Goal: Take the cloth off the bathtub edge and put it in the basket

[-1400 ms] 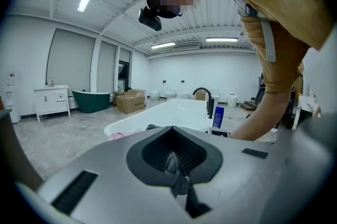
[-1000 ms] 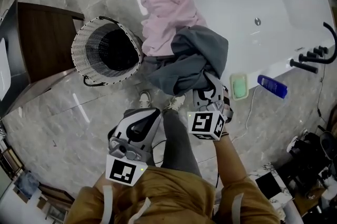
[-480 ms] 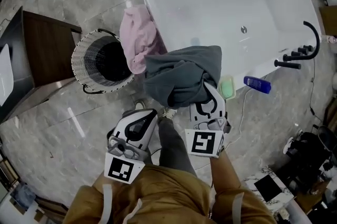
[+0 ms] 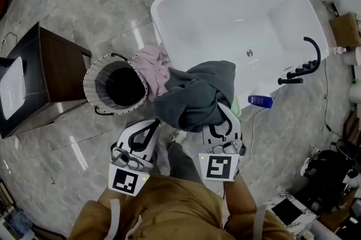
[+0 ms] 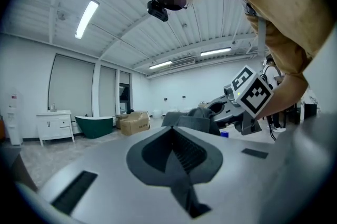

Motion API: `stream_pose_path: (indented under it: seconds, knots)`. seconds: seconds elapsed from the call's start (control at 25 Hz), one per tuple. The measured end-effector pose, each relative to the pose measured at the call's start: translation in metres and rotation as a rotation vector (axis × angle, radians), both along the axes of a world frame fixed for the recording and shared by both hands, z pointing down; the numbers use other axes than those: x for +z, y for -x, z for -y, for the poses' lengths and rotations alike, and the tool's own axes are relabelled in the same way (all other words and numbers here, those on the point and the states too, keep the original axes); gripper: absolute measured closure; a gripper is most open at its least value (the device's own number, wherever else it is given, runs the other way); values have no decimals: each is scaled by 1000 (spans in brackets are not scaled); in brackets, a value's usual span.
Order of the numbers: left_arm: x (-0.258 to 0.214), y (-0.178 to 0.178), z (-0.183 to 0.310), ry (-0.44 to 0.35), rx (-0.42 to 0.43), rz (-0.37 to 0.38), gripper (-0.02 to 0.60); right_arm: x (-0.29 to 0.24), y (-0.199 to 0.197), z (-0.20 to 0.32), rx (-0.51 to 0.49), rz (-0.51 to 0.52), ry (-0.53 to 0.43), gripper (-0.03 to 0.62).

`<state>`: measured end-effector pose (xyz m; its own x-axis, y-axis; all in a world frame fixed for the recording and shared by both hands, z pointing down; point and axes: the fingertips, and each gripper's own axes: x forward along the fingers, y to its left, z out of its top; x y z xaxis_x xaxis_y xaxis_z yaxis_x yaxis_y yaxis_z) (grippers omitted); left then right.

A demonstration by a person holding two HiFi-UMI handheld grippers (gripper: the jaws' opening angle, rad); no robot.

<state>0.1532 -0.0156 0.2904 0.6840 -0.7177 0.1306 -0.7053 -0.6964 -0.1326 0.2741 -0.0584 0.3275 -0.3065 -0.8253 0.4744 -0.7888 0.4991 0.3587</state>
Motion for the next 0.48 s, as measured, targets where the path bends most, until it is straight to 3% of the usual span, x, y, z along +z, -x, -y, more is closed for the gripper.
stream_pose_path:
  seconds: [0.28, 0.48]
  knots:
    - [-32, -2, 3, -65, 27, -3, 575, -40, -10, -4, 47, 10, -52, 479]
    - [-35, -6, 1, -70, 26, -3, 575, -51, -13, -7, 49, 13, -69, 477]
